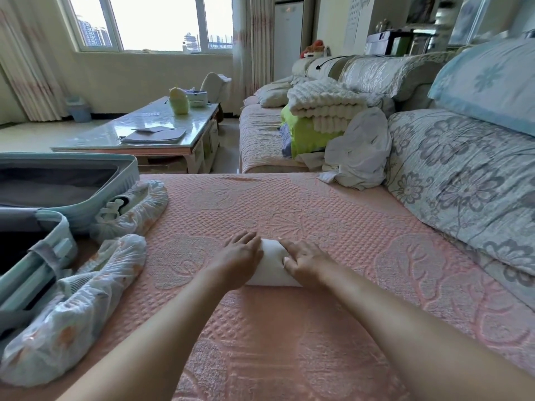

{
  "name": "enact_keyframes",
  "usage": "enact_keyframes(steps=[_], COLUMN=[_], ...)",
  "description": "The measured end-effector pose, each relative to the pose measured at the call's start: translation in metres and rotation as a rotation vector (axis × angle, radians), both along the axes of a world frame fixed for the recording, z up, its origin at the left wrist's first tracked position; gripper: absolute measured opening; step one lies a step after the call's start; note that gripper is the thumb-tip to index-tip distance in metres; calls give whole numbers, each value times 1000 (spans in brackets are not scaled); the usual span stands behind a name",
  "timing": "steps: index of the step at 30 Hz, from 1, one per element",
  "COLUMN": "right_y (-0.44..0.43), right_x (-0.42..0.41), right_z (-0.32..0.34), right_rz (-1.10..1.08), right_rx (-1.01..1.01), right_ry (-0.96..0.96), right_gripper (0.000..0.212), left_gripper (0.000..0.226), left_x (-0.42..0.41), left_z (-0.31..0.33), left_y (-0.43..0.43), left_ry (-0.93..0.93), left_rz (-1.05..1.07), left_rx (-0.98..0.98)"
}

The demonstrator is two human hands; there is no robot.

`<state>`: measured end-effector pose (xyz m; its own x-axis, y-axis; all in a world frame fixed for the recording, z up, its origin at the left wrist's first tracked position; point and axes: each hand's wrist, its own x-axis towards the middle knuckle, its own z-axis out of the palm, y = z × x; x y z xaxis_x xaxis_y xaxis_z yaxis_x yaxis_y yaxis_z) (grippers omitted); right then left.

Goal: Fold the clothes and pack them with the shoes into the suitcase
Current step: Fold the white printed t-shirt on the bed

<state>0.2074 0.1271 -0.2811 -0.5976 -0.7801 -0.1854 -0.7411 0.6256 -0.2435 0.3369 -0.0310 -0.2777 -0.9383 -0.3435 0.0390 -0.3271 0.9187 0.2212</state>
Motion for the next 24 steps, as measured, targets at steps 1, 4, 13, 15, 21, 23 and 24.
enact_keyframes(steps=[1,4,13,15,21,23,24], right_y=[1,6,22,20,-3,-13,-16], right_x=[1,10,56,59,57,60,61], right_z=[2,13,33,42,23,8,2], right_rz=[-4,-2,92,98,77,85,89], right_rx=[6,14,33,51,-266,-231,-209], right_ry=[1,-24,16,224,-19,-132,-156], right_gripper=[63,64,50,52,58,63,63], left_gripper=[56,85,70,69,67,62,59], left_x=[1,11,30,36,48,50,52], left_z=[6,11,3,0,-10,-14,-14], left_y=[7,18,-2,0,5,4,6], left_ry=[9,-99,11,69,185,241,267], left_rz=[-53,-205,-193,-121,153,261,301], left_rx=[-57,-88,-58,47,343,527,603])
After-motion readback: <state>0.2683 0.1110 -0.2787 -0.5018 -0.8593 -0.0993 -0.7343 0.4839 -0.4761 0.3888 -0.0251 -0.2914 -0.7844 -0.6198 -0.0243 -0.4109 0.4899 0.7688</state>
